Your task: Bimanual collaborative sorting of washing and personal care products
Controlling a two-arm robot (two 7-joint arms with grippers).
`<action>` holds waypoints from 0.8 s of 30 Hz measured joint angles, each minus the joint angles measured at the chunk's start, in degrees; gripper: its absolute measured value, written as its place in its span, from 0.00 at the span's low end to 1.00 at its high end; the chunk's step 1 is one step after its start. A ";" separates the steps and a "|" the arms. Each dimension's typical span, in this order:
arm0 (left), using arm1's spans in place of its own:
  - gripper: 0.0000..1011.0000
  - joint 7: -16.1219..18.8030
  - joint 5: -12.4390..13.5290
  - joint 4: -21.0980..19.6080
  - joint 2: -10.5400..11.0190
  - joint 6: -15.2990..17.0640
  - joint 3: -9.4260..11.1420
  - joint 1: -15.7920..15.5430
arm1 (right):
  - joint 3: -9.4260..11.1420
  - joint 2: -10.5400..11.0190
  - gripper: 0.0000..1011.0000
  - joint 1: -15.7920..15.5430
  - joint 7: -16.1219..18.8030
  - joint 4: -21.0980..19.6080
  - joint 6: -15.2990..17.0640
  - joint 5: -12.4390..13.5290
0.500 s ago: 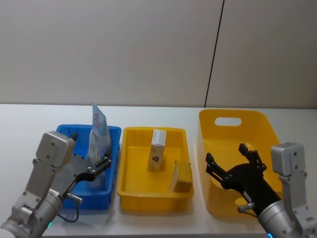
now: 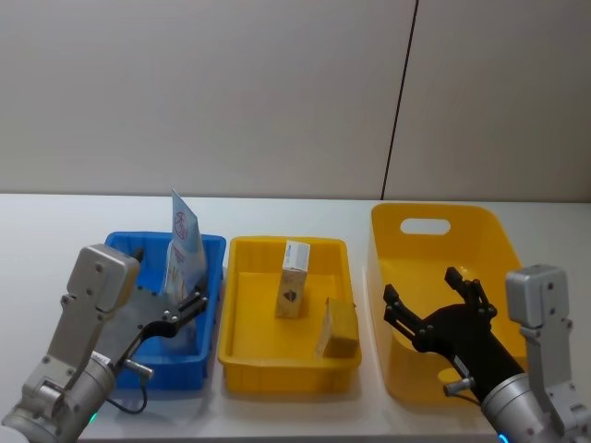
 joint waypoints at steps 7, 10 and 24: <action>0.99 0.00 0.00 0.00 0.00 0.00 0.00 0.00 | 0.00 0.00 1.00 0.00 0.00 0.00 0.00 0.00; 0.99 0.00 0.00 0.00 0.00 0.00 0.00 0.00 | 0.00 0.00 1.00 0.00 0.00 0.00 0.00 0.00; 0.99 0.00 0.00 0.00 0.00 0.00 0.00 0.00 | 0.00 0.00 1.00 0.00 0.00 0.00 0.00 0.00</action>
